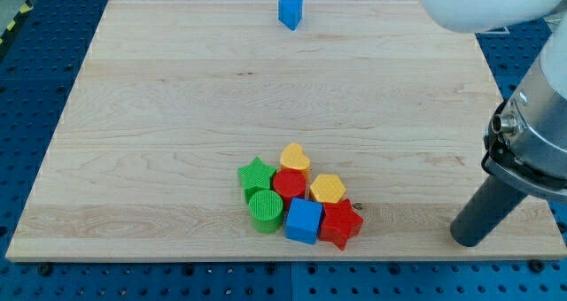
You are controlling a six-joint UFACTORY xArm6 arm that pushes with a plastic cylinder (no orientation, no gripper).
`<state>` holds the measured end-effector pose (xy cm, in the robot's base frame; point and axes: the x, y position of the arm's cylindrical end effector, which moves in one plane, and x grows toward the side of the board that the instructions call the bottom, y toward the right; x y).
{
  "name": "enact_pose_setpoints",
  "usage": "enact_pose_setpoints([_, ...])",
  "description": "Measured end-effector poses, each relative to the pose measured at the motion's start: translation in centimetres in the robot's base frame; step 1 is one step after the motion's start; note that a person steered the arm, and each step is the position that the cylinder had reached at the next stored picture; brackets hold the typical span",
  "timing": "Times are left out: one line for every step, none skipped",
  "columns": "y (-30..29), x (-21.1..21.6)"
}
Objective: Slide the red star along with the red circle and green star up and left
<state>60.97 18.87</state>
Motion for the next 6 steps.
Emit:
enact_pose_setpoints([-0.4, 0.8])
enact_pose_setpoints([-0.6, 0.9])
enact_pose_setpoints([-2.2, 0.8])
enact_pose_setpoints([-4.0, 0.8])
enact_pose_setpoints([-5.5, 0.9])
enact_pose_setpoints([-6.9, 0.9])
